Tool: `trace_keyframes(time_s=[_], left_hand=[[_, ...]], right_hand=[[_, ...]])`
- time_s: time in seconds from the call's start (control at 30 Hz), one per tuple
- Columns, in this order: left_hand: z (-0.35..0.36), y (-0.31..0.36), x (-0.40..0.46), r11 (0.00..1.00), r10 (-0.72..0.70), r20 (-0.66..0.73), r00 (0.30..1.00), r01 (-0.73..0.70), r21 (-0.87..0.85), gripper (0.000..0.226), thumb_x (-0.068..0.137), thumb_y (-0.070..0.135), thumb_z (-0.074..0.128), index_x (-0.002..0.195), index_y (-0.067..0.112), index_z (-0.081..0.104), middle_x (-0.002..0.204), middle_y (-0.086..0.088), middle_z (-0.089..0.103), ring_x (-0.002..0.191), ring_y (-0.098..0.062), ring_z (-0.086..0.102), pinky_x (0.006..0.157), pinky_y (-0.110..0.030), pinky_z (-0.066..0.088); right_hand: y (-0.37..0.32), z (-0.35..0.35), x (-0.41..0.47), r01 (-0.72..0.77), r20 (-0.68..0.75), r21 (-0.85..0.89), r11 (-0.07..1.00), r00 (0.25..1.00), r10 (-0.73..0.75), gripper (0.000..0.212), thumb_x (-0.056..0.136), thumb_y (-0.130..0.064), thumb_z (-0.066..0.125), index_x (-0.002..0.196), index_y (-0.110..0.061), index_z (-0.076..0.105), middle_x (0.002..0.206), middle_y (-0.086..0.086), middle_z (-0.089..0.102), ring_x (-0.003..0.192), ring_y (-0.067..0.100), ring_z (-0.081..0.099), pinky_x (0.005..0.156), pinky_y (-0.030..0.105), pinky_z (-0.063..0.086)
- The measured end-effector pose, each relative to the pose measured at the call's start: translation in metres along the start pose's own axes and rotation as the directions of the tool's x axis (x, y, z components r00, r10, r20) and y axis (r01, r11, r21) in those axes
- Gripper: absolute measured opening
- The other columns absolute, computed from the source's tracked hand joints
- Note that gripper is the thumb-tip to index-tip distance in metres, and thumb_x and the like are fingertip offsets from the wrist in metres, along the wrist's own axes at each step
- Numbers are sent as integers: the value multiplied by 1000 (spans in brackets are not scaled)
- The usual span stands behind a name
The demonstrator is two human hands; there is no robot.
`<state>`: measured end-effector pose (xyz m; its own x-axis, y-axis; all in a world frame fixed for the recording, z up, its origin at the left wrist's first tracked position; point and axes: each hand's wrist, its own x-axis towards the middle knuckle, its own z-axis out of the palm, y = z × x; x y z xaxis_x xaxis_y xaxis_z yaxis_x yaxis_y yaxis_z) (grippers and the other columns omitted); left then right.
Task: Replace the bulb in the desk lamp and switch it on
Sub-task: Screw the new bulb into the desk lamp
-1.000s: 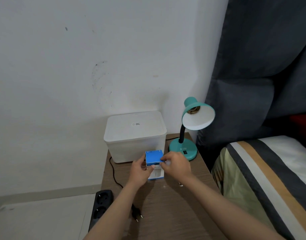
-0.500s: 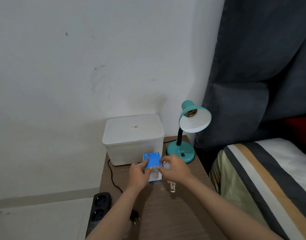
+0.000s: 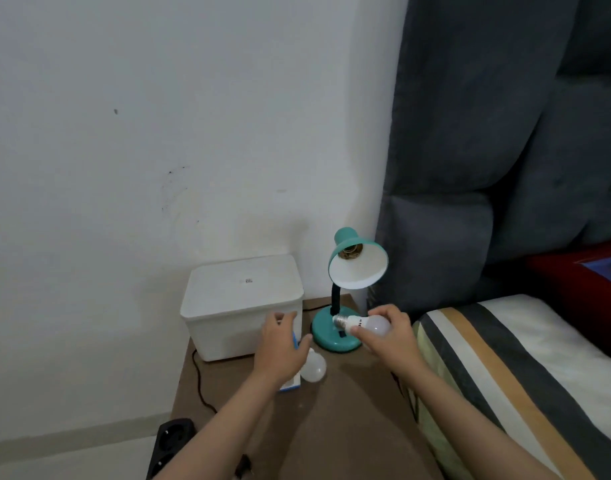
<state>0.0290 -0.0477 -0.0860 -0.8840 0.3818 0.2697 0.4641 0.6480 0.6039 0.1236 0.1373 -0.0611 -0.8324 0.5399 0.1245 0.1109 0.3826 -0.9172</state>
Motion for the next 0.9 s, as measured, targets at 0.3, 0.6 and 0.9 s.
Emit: trace_keyframes(time_s=[0.3,0.6,0.9], left_hand=[[-6,78,47,925,366,-185,912,-378,-32,58,84,18,62,138,20,39,118,-6,46,106,-18,49,81,-31,51],[-14,71,87,876,483,-145,864,-474,91,59,82,-2,55,132,27,48,109,-5,55,77,-22,59,55,-38,54],[-17,66,97,852,524,-117,844,-519,70,56,81,-6,55,129,22,52,95,-5,56,65,-20,56,55,-34,53]], right_hand=[[-22,-13,26,116,-245,250,961,968,-53,47,70,-25,80,102,-22,46,108,5,53,91,18,58,76,35,54],[-25,0,57,469,-164,-170,867,854,-494,53,73,-27,78,111,-14,44,109,0,41,87,2,46,69,2,39],[-19,19,77,461,-228,-455,762,767,-600,52,74,-32,77,114,-15,49,112,2,61,98,23,55,63,21,46]])
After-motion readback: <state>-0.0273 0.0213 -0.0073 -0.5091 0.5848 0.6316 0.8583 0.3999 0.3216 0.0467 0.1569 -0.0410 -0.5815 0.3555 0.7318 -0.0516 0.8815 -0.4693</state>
